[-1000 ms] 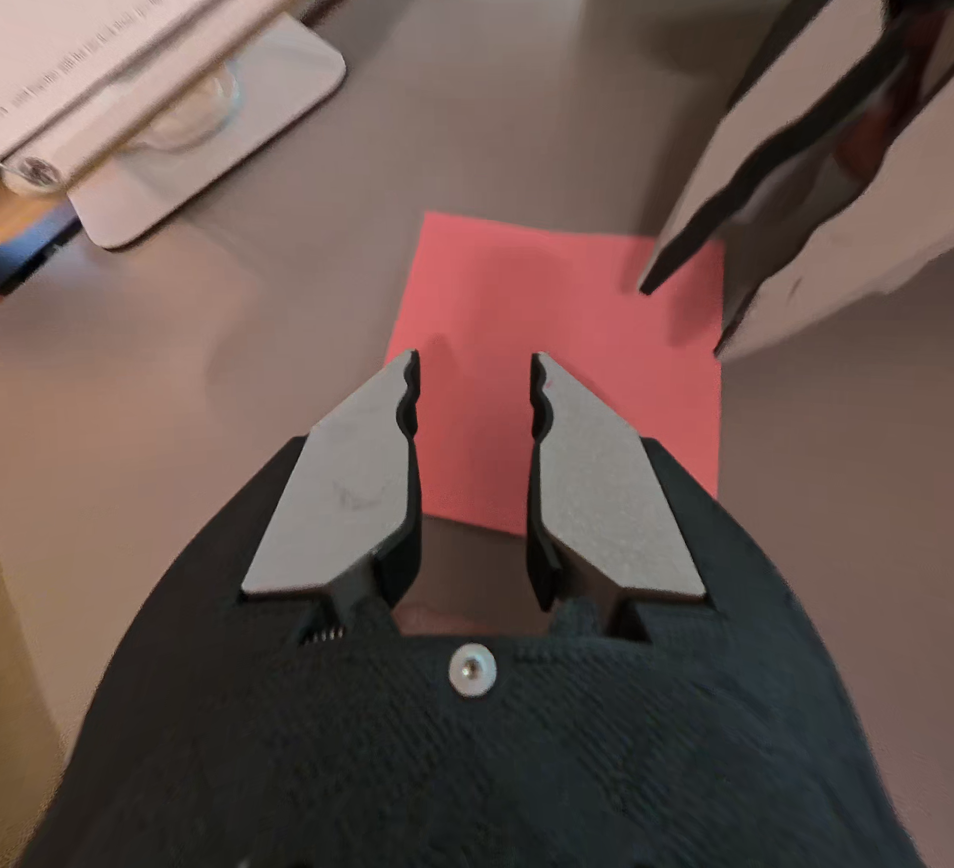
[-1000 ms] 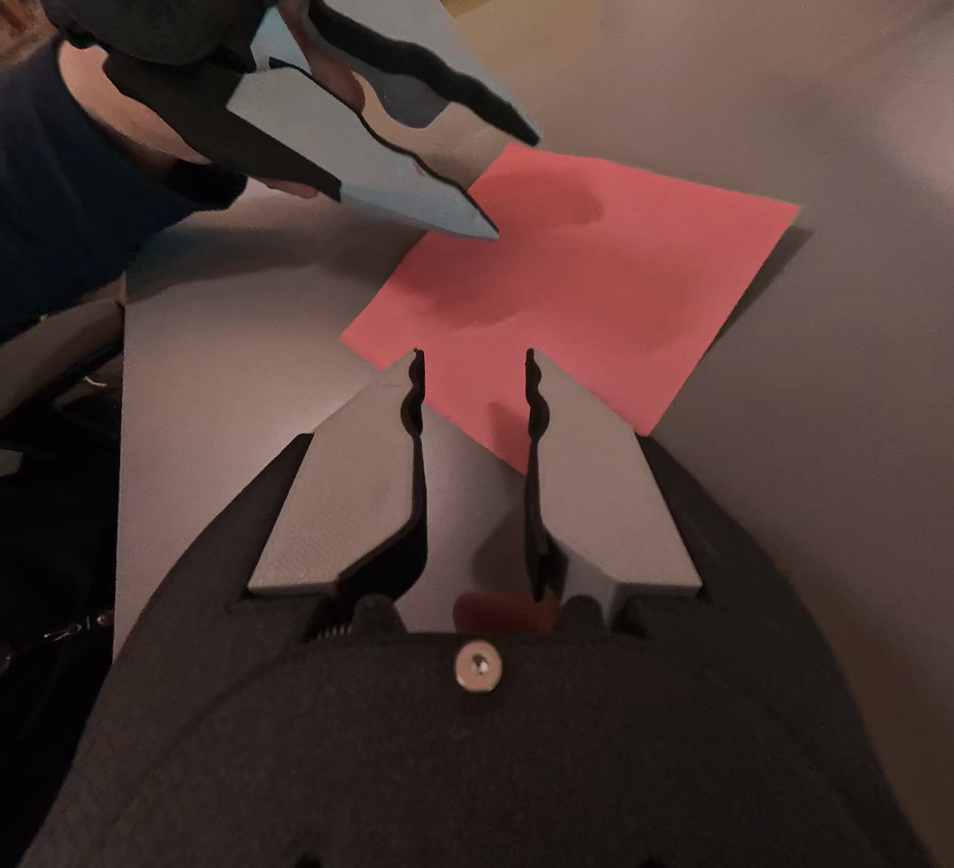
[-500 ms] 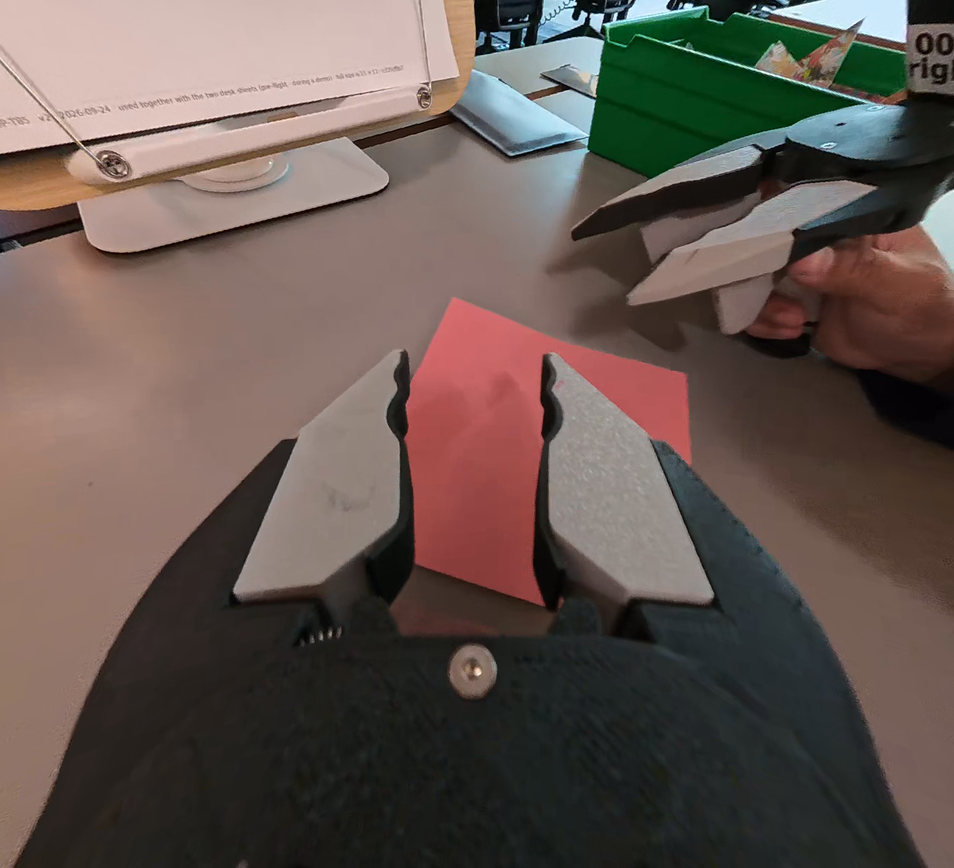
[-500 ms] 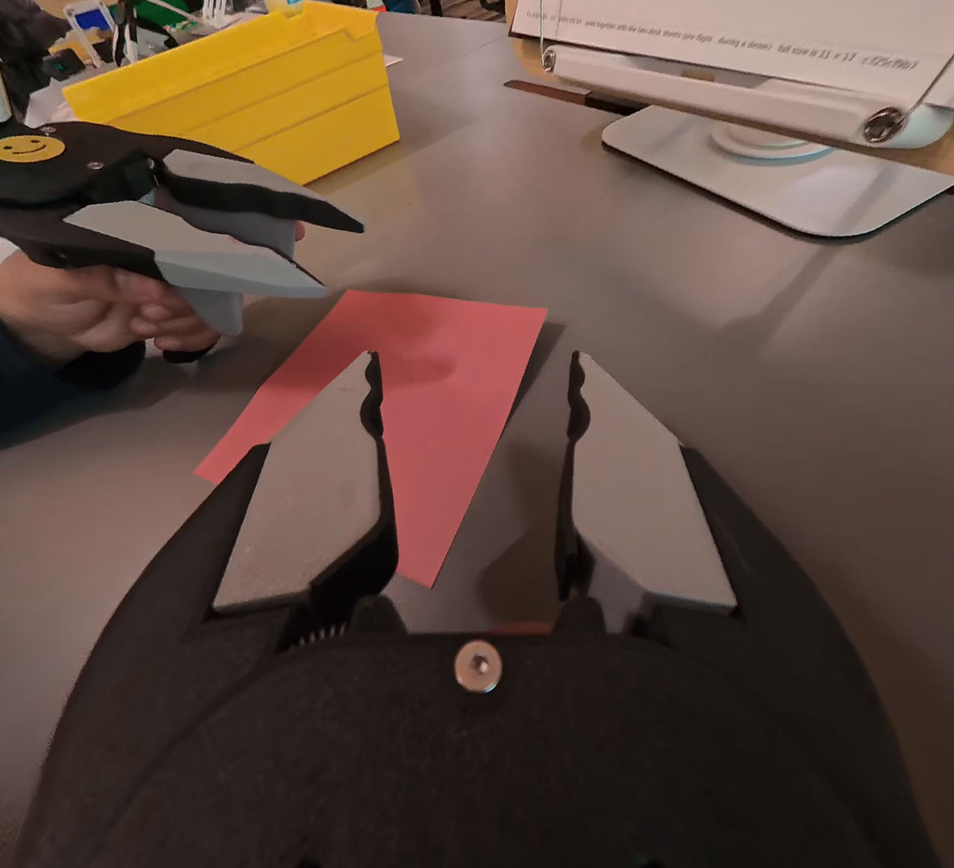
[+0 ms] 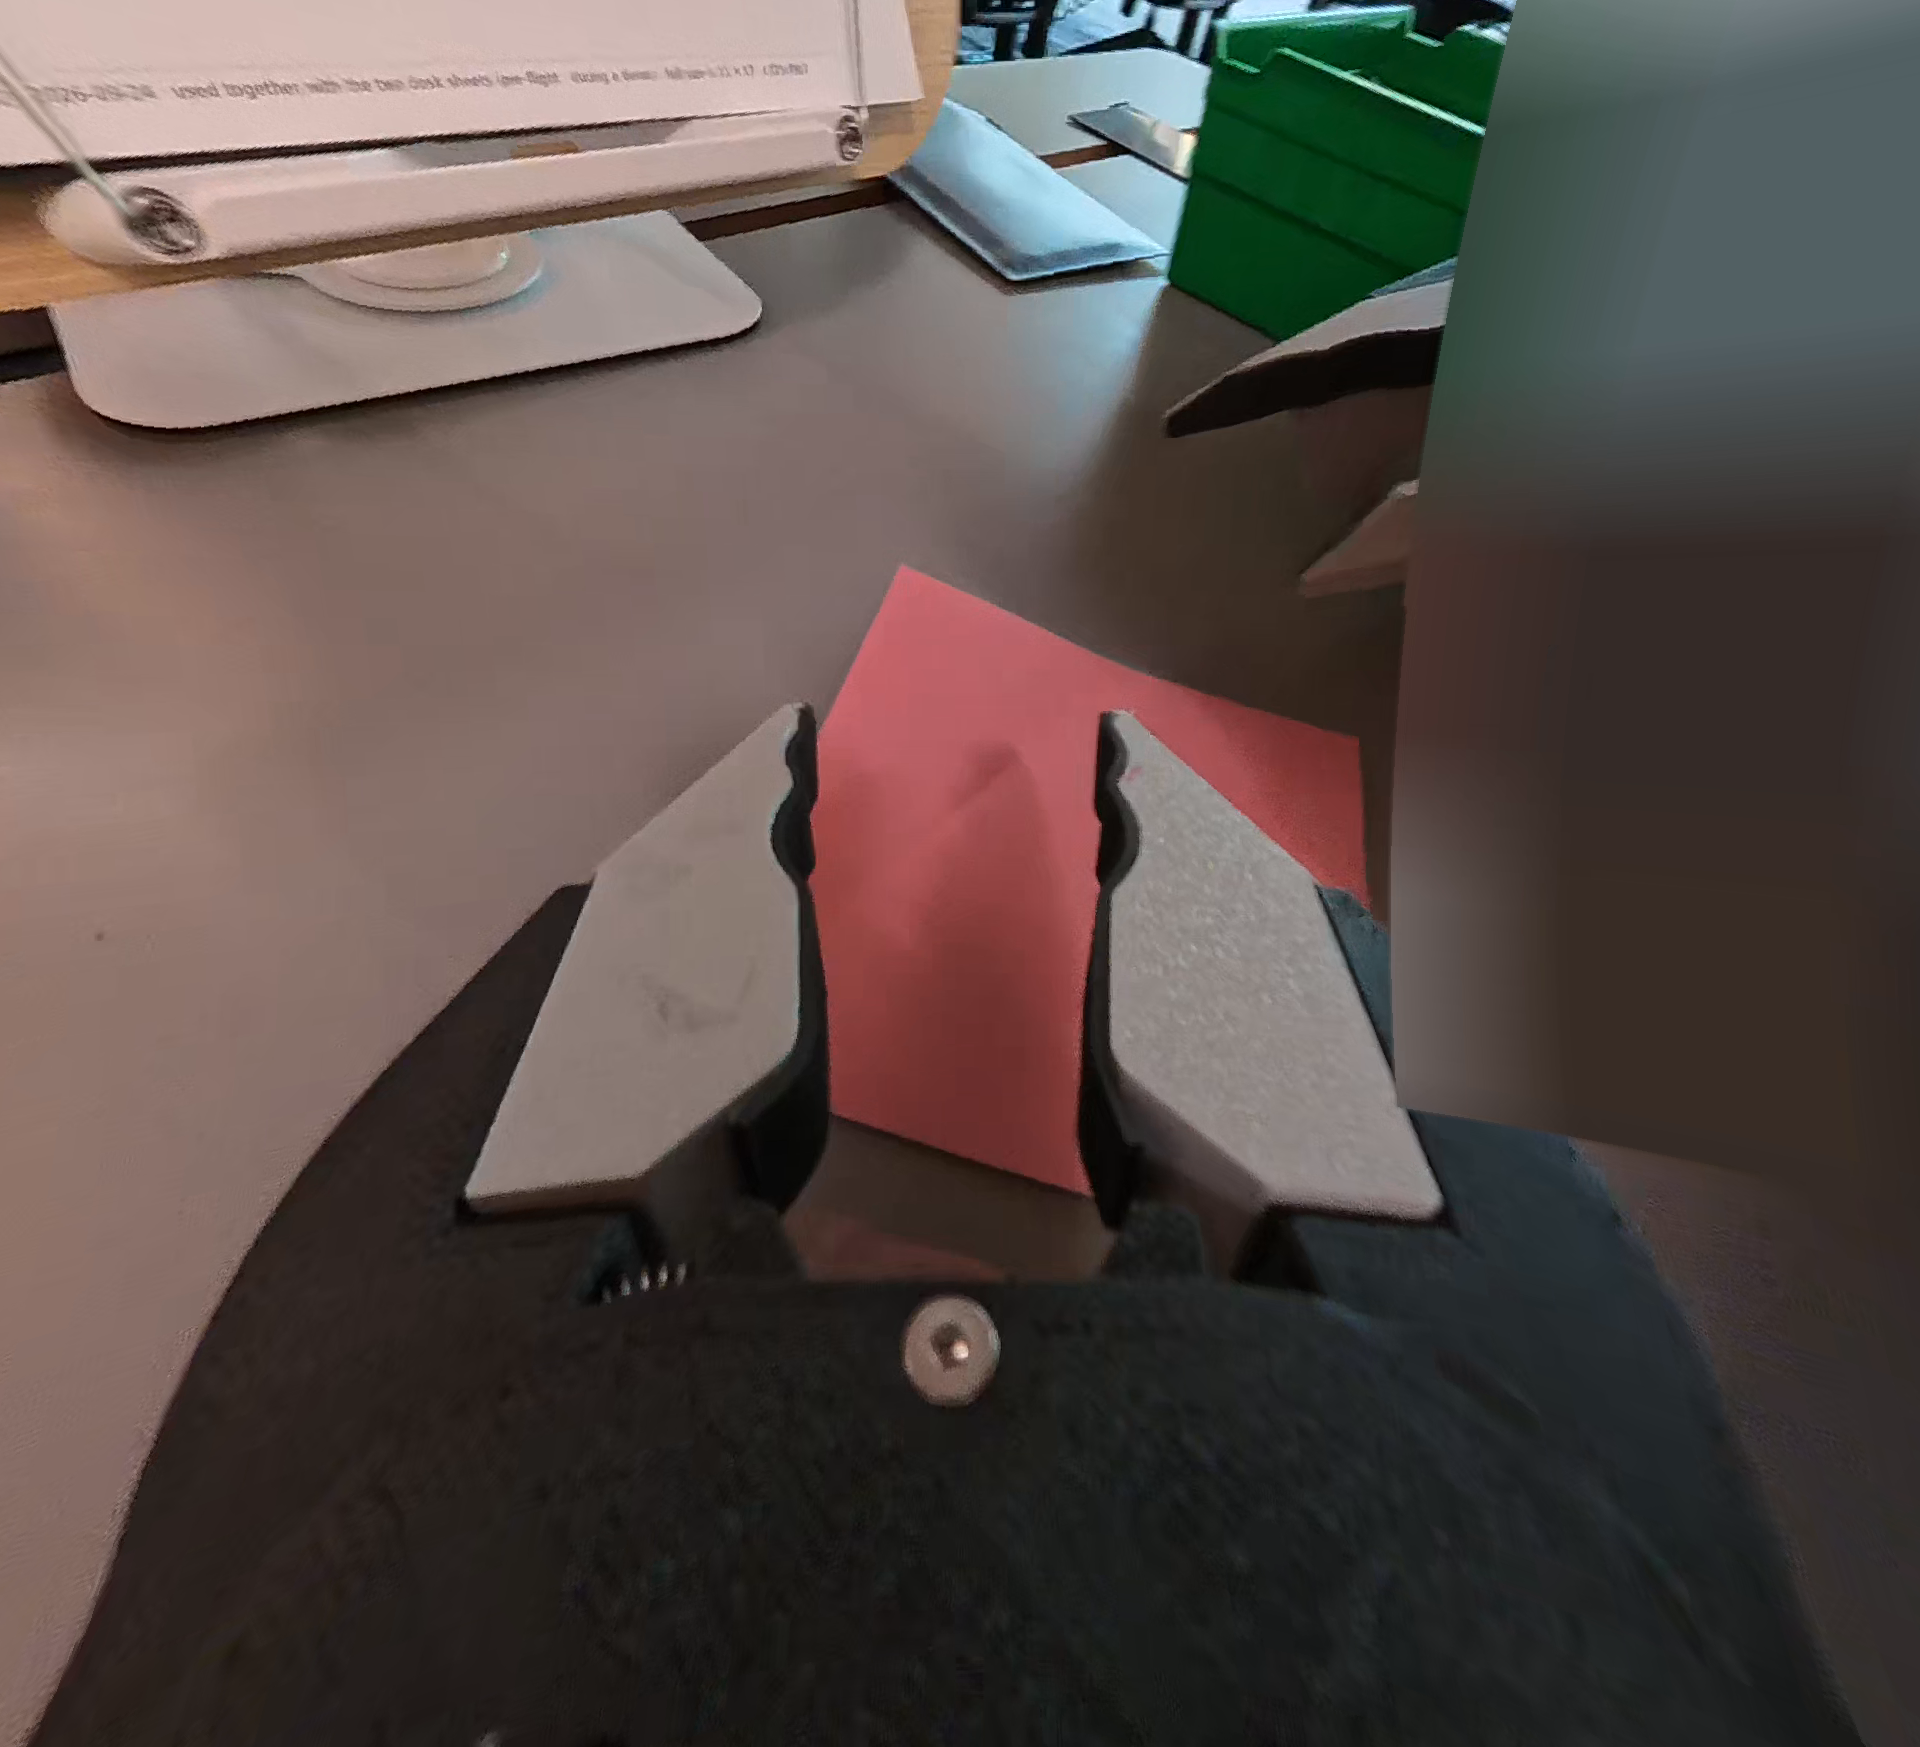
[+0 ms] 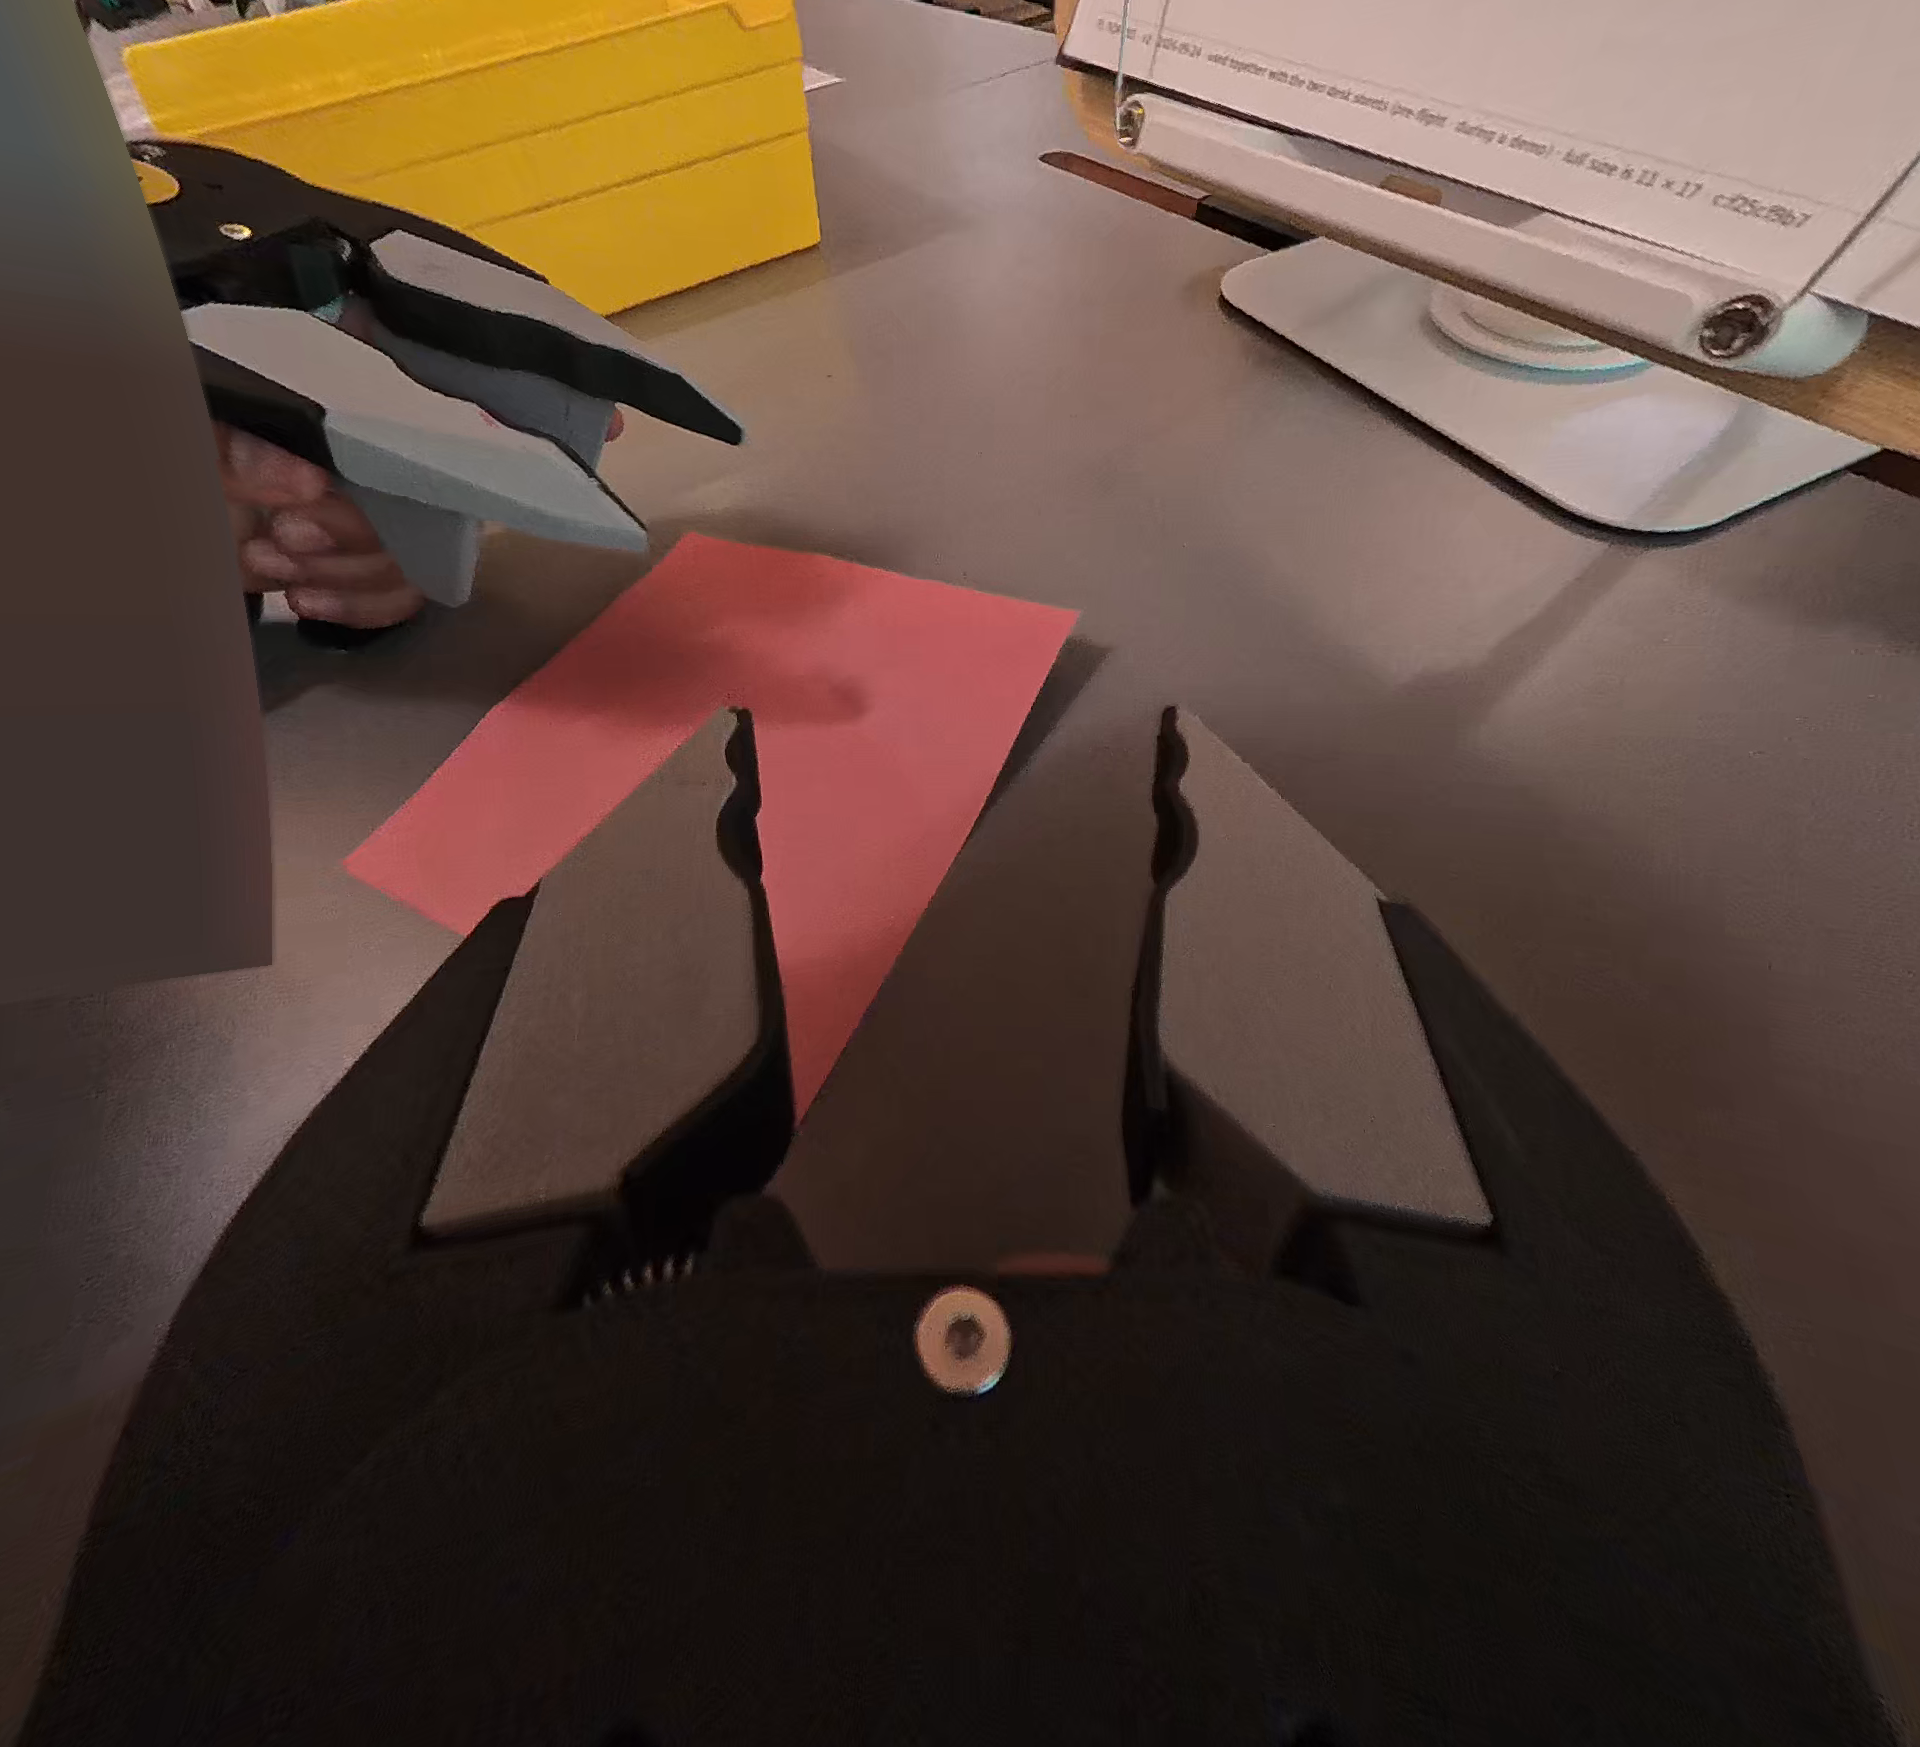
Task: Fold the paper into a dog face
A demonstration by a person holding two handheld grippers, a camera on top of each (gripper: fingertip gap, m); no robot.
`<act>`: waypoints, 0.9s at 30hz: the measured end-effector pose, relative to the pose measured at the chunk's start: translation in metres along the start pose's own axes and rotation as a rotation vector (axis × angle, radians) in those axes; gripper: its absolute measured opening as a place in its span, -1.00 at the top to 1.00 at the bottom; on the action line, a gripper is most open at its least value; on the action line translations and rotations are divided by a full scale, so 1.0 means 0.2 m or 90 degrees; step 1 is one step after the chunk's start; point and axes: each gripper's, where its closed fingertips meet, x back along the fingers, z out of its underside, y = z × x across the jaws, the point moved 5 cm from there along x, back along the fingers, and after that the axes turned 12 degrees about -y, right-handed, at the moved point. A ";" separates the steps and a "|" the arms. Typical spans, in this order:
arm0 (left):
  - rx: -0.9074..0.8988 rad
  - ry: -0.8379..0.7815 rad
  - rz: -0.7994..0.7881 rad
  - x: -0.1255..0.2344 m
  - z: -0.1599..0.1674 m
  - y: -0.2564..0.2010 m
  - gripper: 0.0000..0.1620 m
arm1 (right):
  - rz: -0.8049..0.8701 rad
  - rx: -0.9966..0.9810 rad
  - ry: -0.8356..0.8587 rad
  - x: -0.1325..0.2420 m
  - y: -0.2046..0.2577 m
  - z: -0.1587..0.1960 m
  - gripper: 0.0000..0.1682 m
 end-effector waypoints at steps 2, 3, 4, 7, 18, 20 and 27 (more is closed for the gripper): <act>0.012 0.022 0.047 0.00 0.02 -0.03 0.34 | -0.004 -0.031 -0.001 0.00 -0.02 0.00 0.13; 0.012 0.040 0.061 -0.01 0.03 -0.04 0.32 | -0.005 -0.046 0.001 0.00 -0.03 0.00 0.13; 0.012 0.055 0.063 -0.02 0.04 -0.04 0.31 | -0.005 -0.054 0.002 0.00 -0.03 0.00 0.13; 0.030 0.101 0.077 -0.04 0.08 -0.04 0.26 | -0.001 -0.046 0.013 -0.01 -0.04 0.01 0.13; 0.002 0.102 0.060 -0.02 0.08 -0.05 0.27 | -0.005 -0.007 0.041 -0.03 0.00 0.03 0.19; -0.009 0.116 0.062 -0.03 0.10 -0.06 0.29 | -0.007 0.000 0.047 -0.04 0.01 0.04 0.19; -0.020 0.171 0.080 -0.03 0.15 -0.13 0.32 | 0.007 0.036 0.050 -0.04 0.02 0.04 0.19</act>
